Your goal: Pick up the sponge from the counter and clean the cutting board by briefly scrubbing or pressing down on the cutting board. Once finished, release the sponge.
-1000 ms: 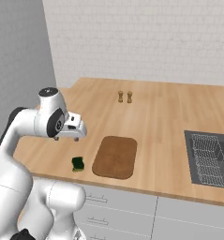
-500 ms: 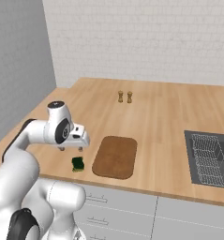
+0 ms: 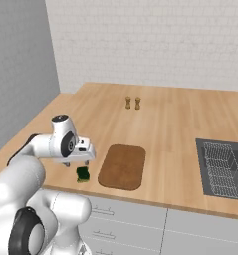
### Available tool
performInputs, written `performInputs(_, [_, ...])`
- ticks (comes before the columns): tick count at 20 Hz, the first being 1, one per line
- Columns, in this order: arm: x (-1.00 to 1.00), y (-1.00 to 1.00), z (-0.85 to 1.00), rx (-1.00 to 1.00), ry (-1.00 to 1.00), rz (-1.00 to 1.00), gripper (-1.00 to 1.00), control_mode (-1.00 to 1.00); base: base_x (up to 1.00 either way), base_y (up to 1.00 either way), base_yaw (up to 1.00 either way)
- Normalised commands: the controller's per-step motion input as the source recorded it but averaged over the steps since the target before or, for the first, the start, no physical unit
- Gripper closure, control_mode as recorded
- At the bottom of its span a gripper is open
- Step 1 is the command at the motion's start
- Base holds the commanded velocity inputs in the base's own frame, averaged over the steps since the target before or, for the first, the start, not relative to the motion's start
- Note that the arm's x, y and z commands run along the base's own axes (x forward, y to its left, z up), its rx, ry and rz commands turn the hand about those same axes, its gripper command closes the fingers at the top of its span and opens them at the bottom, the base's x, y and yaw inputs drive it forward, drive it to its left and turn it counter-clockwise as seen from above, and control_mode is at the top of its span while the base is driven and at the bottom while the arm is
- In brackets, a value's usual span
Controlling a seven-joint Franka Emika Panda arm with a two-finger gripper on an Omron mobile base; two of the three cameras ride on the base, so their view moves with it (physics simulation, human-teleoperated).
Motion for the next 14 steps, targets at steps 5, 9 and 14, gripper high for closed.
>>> performInputs(5, [-0.02,0.00,-0.33,0.00,0.00,0.14,-1.00,-1.00,0.00,0.00,0.00])
performInputs(9, [0.01,0.00,-0.34,0.00,-0.01,0.15,-1.00,-1.00,0.00,0.00,0.00])
performInputs(14, [0.08,-0.01,-0.33,0.00,0.00,0.18,-1.00,-1.00,0.00,0.00,0.00])
